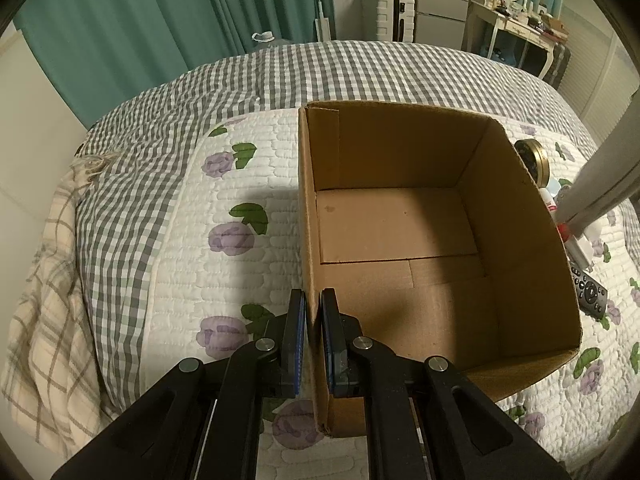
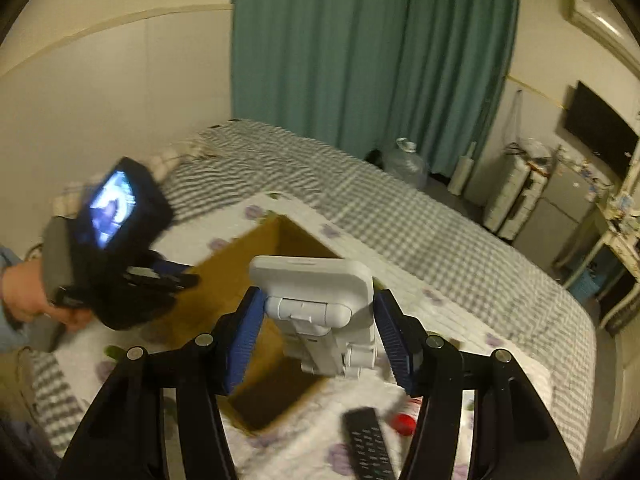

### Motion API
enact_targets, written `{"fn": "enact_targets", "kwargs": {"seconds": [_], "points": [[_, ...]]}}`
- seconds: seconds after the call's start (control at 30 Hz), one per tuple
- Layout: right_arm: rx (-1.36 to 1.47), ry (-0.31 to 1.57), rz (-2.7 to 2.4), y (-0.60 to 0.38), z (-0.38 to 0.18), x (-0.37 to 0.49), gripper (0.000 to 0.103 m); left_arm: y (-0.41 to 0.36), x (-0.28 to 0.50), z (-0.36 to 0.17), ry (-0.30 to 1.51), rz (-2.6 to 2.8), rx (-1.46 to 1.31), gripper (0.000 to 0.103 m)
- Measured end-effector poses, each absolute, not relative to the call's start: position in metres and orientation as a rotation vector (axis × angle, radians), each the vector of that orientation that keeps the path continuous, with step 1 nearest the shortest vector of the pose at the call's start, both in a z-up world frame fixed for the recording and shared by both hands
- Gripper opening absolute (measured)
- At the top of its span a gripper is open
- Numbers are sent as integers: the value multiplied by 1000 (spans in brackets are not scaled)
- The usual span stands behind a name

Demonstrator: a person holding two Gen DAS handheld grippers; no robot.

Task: Organize rigid objects
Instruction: 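Carry the phone stand into the box and open the right gripper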

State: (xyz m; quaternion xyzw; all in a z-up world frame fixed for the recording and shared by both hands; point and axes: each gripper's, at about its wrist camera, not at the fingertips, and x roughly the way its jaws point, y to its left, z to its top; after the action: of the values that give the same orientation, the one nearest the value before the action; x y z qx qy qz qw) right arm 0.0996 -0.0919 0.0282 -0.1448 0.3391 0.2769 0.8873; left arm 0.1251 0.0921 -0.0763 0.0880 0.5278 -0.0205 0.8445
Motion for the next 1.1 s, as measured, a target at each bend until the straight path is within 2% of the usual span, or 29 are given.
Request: {"fn": "enact_targets", "kwargs": {"seconds": [0.5,0.77,0.97,1.03,1.07,1.1], "points": [[-307,907,544,-50,-76,136,57,90,127,-76,1109,-41,179,8],[-301,943,495,-55,-101,155,57,88,127,-74,1102,-39,187,8],[-287,902,474,-62,-99,156,57,87,127,-76,1101,-29,192,8],[-298,862,459,-63,-89,152,65,87,127,-77,1101,-23,198,8],[-299,846,453,-65,-82,149,74,87,127,-77,1100,-21,198,8],[-300,832,448,-67,-75,147,76,86,127,-76,1097,-20,199,8]]}}
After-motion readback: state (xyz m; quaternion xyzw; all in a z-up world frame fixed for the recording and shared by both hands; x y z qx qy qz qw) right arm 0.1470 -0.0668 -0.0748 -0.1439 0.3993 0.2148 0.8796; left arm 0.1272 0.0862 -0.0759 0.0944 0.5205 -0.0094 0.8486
